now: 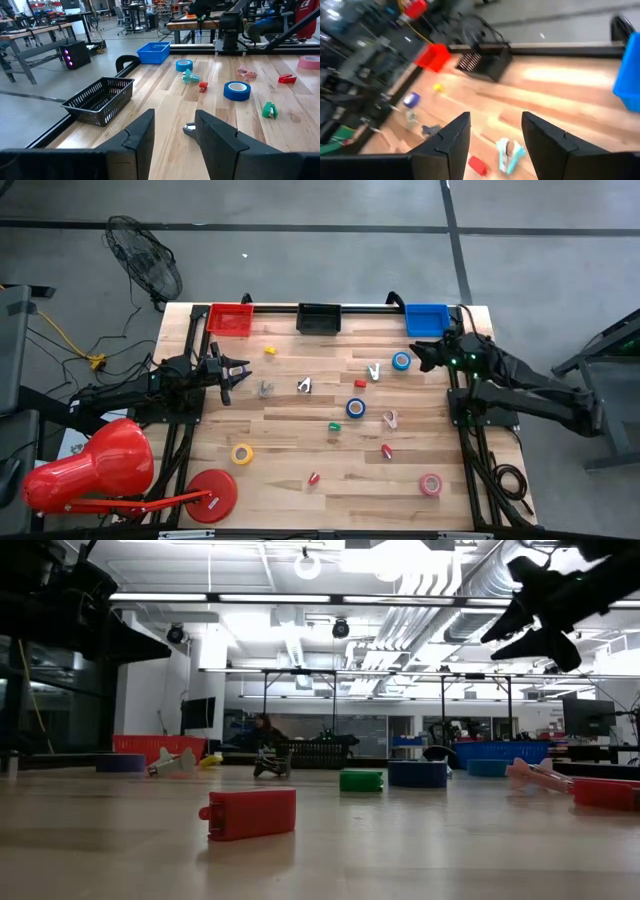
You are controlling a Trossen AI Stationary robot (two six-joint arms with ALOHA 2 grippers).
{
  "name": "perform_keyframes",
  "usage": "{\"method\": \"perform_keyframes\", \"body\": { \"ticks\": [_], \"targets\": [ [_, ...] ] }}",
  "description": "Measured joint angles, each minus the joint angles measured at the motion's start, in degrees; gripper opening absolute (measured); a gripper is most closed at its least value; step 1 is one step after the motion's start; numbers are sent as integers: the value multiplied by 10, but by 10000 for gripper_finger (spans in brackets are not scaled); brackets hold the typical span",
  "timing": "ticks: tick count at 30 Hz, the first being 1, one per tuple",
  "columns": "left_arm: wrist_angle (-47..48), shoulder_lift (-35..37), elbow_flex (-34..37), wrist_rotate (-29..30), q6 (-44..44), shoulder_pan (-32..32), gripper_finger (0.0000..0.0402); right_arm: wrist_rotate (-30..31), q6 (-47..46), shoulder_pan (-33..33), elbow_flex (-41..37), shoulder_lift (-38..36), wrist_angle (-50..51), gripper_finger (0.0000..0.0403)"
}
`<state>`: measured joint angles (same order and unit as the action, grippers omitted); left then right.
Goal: Pick and place Stapler, Stapler remover, tape
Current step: Put the light blue tape into the black bin
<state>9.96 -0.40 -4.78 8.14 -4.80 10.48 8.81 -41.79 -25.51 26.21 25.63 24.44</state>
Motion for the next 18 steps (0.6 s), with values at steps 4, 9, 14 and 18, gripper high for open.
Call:
{"method": "perform_keyframes", "body": {
  "ticks": [4, 9, 14, 18],
  "targets": [
    [0, 0, 0, 0, 0, 0, 138, -5, -54, -5, 48, 87, 42, 169],
    [0, 0, 0, 0, 0, 0, 138, -17, -131, -19, 68, 173, 84, 169],
    [0, 0, 0, 0, 0, 0, 138, -63, -175, -40, 68, 240, 100, 169],
    [0, 0, 0, 0, 0, 0, 138, -81, -202, -42, 68, 283, 98, 169]
  ]
}}
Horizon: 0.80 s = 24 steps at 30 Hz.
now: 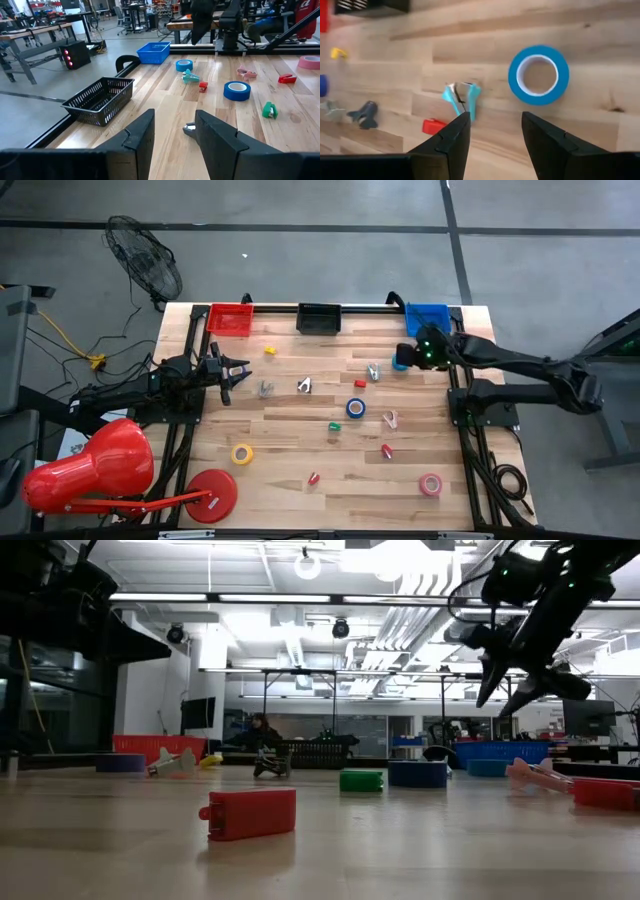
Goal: Pick and place Stapler, Stapler remover, tape
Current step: Put the light blue tape into the black bin
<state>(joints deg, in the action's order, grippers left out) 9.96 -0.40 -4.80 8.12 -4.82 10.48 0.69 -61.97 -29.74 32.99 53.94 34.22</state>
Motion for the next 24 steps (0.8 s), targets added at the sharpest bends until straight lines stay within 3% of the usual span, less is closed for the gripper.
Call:
{"method": "perform_keyframes", "body": {
  "ticks": [6, 14, 24],
  "targets": [
    [0, 0, 0, 0, 0, 0, 138, 3, -21, 3, 38, 46, 28, 169],
    [0, 0, 0, 0, 0, 0, 138, 76, 23, -4, 160, 124, 196, 169],
    [0, 0, 0, 0, 0, 0, 138, 24, 113, -66, 191, 239, 221, 169]
  ]
}}
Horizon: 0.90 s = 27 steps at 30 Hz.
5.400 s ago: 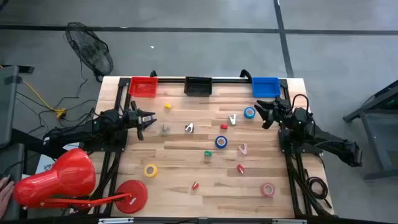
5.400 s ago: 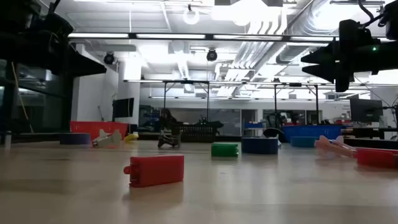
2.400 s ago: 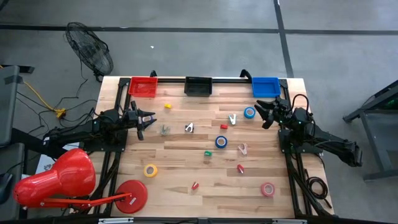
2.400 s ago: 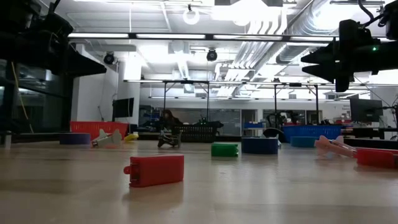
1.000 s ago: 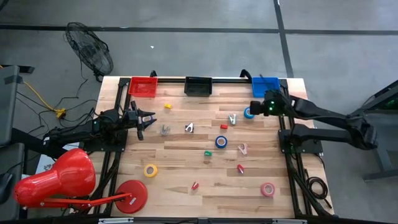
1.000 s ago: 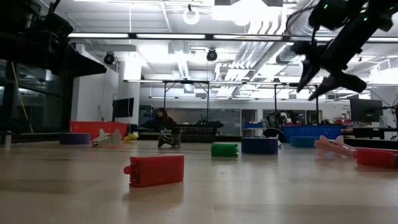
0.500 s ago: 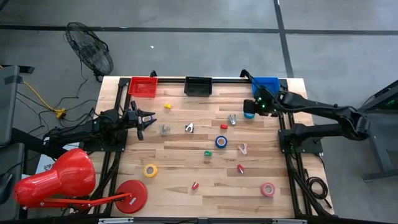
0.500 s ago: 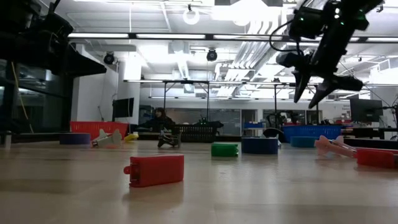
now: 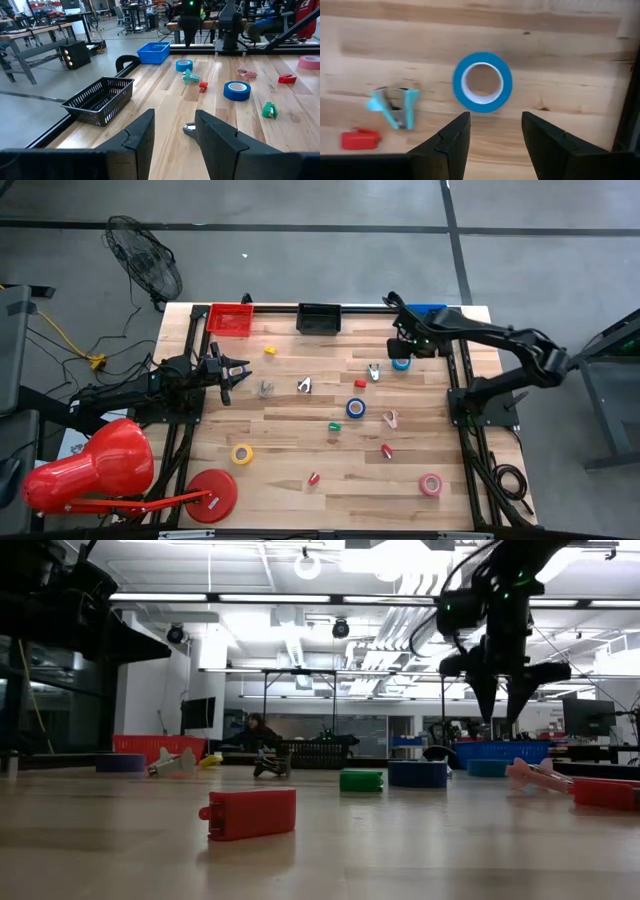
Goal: Pick and place Stapler, Stapler remover, tape
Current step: Put the light blue tape into the black bin
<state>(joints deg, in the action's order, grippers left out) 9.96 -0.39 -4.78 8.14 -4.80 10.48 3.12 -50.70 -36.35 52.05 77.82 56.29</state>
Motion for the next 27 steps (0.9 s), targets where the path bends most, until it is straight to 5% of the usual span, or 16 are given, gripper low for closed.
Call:
{"method": "perform_keyframes", "body": {
  "ticks": [27],
  "targets": [
    [0, 0, 0, 0, 0, 0, 138, -3, 69, -65, -9, 132, -47, 169]
  ]
}}
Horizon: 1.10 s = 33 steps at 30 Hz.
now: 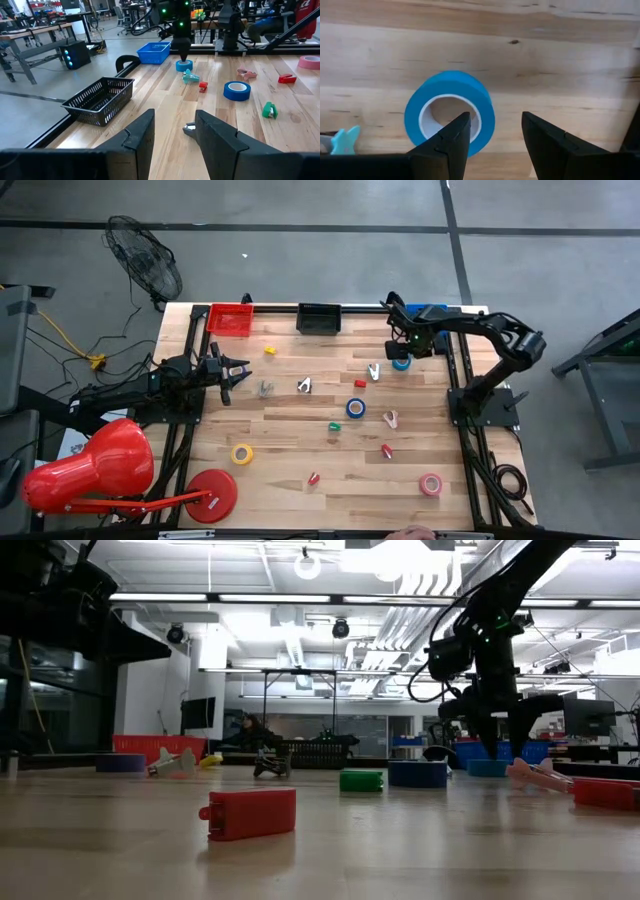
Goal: Pick and place Stapler, Stapler remover, tape
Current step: Put the light blue tape into the black bin
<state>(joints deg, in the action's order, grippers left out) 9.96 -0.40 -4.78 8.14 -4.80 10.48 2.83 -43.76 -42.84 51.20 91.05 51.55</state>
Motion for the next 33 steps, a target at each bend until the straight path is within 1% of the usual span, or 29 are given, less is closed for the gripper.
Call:
{"method": "perform_keyframes", "body": {
  "ticks": [12, 17, 26, 33],
  "targets": [
    [0, 0, 0, 0, 0, 0, 138, -4, 13, -3, 0, 31, -19, 165],
    [0, 0, 0, 0, 0, 0, 138, -5, 17, -3, 0, 31, -19, 130],
    [0, 0, 0, 0, 0, 0, 138, -2, 29, -3, 0, 31, -21, 30],
    [0, 0, 0, 0, 0, 0, 138, 2, 37, 0, 1, 27, -33, 28]
  ]
}}
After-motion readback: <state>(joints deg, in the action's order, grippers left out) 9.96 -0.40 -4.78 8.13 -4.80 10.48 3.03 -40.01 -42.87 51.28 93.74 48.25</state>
